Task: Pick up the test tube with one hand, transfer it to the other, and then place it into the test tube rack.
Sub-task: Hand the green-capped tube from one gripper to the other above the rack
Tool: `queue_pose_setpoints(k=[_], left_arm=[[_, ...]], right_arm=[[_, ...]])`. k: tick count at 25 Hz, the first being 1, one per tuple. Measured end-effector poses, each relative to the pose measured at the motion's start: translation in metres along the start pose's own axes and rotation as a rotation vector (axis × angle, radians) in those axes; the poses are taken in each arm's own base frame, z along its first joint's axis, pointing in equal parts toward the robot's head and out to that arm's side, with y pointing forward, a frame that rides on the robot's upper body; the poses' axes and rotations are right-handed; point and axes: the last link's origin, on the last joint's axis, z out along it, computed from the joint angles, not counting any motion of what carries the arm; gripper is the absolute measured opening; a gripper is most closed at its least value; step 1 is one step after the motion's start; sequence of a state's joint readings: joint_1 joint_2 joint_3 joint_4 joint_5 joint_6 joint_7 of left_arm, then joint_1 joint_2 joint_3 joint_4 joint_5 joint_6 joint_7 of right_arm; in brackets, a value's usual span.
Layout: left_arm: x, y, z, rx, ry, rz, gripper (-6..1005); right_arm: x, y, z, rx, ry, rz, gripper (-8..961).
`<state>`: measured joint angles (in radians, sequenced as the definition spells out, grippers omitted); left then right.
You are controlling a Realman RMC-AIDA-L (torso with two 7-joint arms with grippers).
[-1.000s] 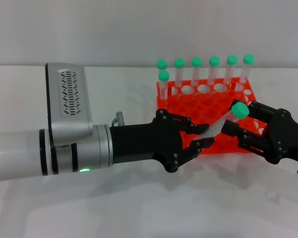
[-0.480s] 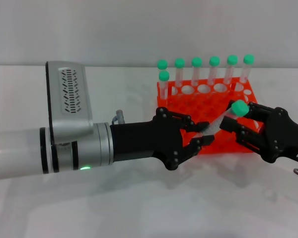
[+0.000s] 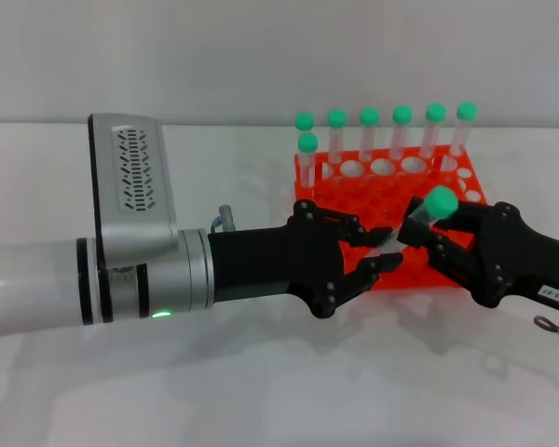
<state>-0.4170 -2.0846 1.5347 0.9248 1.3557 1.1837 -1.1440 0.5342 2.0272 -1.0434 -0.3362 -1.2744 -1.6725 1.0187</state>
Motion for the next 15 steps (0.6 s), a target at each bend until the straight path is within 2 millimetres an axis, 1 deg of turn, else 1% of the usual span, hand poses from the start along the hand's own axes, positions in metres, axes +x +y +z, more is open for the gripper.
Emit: queue_pose_setpoints(k=[2,4,15], left_arm=[[-0.0008,0.0,0.0002,0.001,-0.003,-0.002,194],[-0.0015,0.0002,0.0004,0.0,-0.004,-0.005,194],[-0.0029,-0.0006,-0.0004,0.007,-0.007,-0.015,193]], right_arm=[[0.0003,0.0002,0.0004,-0.001,0.002,0.0,264],[0.0003,0.0001,0.0004,0.0,0.0,-0.001,240],[-0.0004,0.0006,-0.0018,0.009,-0.015,0.002,221]])
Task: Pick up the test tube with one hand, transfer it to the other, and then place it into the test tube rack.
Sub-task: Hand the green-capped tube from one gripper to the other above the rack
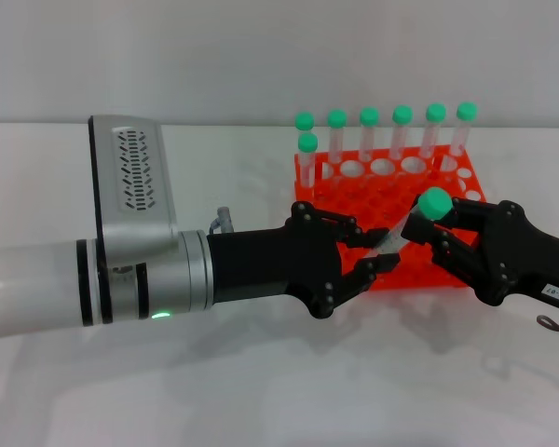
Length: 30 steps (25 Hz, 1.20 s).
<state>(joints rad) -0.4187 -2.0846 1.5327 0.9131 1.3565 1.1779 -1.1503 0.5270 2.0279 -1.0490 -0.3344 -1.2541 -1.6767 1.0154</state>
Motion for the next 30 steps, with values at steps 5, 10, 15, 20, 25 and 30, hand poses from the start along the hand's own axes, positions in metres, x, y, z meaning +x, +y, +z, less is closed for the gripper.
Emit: queue_pose_setpoints(k=[5,10,15,20,25,30], left_arm=[[-0.0005,0.0004,0.0002,-0.001,-0.002,-0.002,193],[-0.0013,0.0006,-0.0004,0.0,-0.003,-0.004,194],[-0.0013,0.0003,-0.0004,0.002,-0.003,-0.005,234],[0.0003,-0.0026,0.0,0.02,0.004,-0.01,300],[0.001,-0.0039,-0.0002,0.032,0.011,-0.025,367],[-0.0001,-0.0028,-0.0016,0.037,0.016,-0.04,477]], right_arm=[[0.0004,0.0009,0.0001,-0.005,0.001,0.0,221],[0.0016,0.0024,0.001,-0.015,0.007,-0.005,222],[0.0018,0.0028,0.0008,-0.016,0.007,-0.006,222],[0.0019,0.0029,0.0005,-0.016,0.007,-0.006,220],[0.0027,0.0038,0.001,-0.017,0.006,-0.002,218],[0.0017,0.0023,0.0006,-0.005,-0.002,-0.007,200]])
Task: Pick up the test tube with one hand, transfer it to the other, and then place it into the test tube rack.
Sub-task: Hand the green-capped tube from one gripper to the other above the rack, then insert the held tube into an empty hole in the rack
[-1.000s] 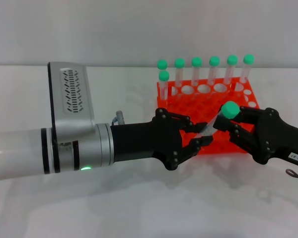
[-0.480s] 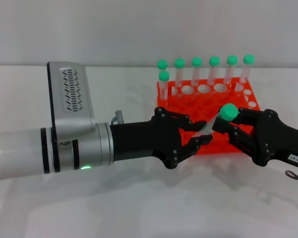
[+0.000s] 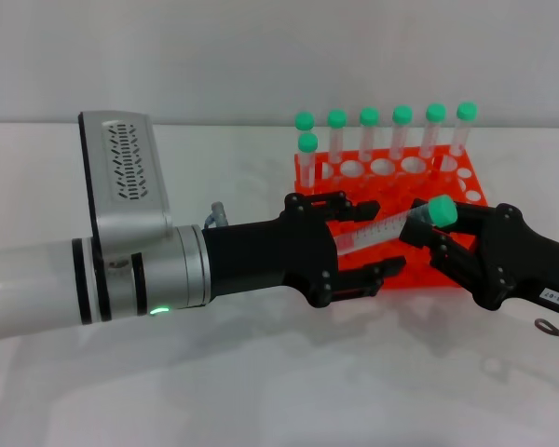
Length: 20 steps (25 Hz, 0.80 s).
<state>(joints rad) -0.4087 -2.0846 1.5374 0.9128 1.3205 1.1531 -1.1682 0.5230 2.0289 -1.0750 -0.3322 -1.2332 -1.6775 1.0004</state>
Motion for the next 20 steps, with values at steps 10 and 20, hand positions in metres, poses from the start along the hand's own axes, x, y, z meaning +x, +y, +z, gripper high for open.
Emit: queue_pose_setpoints(k=[10,20], left_arm=[[-0.007,0.005,-0.018,0.046,0.03,-0.05,752],[-0.021,0.002,-0.102,0.364,0.135,-0.115,873]], right_arm=[[-0.003,-0.006,-0.004,0.035,-0.002,-0.017,207],[-0.004,-0.025,-0.01,0.132,0.058,-0.064,215]])
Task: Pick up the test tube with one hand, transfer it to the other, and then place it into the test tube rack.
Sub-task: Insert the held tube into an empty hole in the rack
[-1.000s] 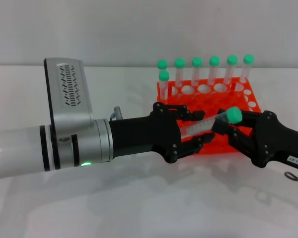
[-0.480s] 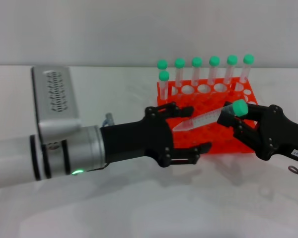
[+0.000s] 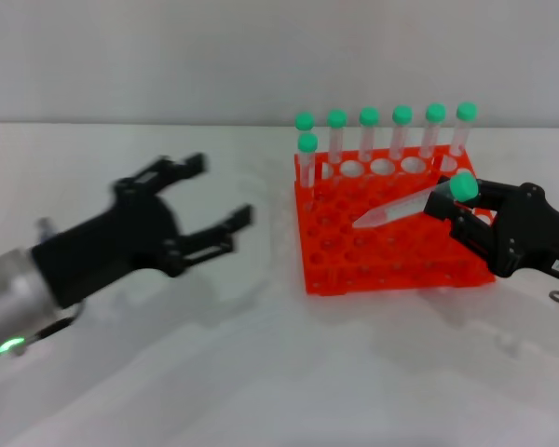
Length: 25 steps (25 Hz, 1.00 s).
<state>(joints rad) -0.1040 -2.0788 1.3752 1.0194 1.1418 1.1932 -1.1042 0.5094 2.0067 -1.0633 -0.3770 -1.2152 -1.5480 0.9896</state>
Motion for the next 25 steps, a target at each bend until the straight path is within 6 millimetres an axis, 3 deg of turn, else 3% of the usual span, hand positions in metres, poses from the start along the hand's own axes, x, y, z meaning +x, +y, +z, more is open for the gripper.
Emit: queue_pose_setpoints(k=[1,8,15,25], left_arm=[[-0.004,-0.003,-0.014,0.055,0.016,-0.013,873],[-0.025,-0.015,-0.06,0.28,0.089,-0.074,872],[-0.044,-0.016,-0.083,0.416,0.12,-0.084,870],[-0.059,-0.02,-0.109,0.562,0.119,-0.083,868]], right_arm=[[0.0,-0.003,0.0,0.016,0.009,-0.009,216],[-0.004,-0.019,0.003,0.085,0.056,-0.067,221],[-0.006,-0.033,0.014,0.122,0.121,-0.118,226],[-0.009,-0.044,0.05,0.119,0.211,-0.18,233]])
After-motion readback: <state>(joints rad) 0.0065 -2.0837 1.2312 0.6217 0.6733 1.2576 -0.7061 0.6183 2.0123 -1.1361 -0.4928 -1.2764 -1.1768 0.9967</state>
